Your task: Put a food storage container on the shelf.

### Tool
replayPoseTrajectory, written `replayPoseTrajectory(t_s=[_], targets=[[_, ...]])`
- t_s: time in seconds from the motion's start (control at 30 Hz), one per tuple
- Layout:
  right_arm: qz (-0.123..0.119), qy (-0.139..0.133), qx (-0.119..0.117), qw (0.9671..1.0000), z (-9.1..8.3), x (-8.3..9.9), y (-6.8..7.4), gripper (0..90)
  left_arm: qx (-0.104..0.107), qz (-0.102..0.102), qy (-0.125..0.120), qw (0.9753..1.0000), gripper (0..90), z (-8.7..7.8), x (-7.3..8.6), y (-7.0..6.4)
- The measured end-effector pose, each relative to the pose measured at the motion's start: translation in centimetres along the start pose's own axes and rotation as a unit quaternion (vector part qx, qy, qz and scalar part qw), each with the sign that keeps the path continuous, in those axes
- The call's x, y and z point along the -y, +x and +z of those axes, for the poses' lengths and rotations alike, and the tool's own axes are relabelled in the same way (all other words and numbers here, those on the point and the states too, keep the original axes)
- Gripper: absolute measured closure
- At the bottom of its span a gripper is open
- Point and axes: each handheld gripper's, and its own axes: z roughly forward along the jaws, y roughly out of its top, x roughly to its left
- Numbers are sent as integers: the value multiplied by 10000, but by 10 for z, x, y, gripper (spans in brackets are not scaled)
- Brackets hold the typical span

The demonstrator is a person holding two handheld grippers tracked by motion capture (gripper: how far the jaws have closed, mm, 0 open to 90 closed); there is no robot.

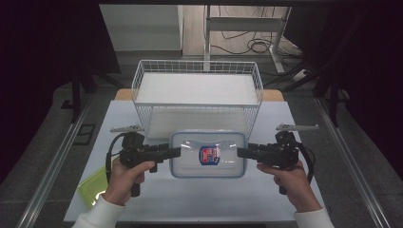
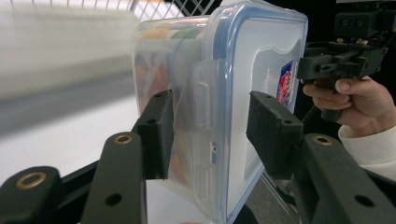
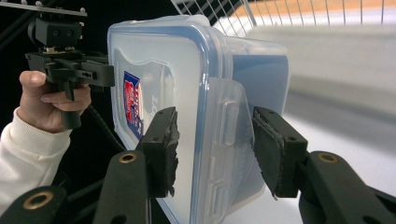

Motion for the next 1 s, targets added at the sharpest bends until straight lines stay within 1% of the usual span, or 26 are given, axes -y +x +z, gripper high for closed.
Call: replayPoseTrajectory(t_s=[0.1, 0.2, 0.3, 0.47, 0.5, 0.6, 0.63, 0.7, 0.77, 1.0], targets=[[-138, -93, -6, 9999, -4, -11, 6, 520, -24, 151, -70, 9999, 527, -6, -12, -7], [-229, -142, 11, 9996, -8, -22, 10, 520, -21, 222, -115, 9997, 527, -8, -22, -11], [-294, -177, 31, 9994, -12, -32, 12, 520, -12, 267, -184, 9995, 528, -9, -31, -14], [-444, -237, 84, 9987, -17, -49, 15, 520, 26, 355, -303, 9989, 527, -10, -45, -15], [-444, -237, 84, 9987, -17, -49, 15, 520, 26, 355, -303, 9989, 528, -10, -45, -15], [-522, -274, 107, 9982, -18, -61, 16, 520, 33, 370, -386, 9986, 528, -11, -56, -13], [-553, -277, 114, 9980, -17, -67, 16, 520, 30, 370, -412, 9985, 528, -11, -60, -11], [-600, -277, 119, 9977, -15, -74, 16, 520, 36, 366, -447, 9983, 527, -13, -65, -8], [-639, -259, 126, 9975, -12, -82, 16, 520, 37, 354, -473, 9982, 527, -14, -70, -5], [-711, -227, 112, 9972, 0, -101, 14, 519, 12, 346, -528, 9980, 527, -19, -84, 6]])
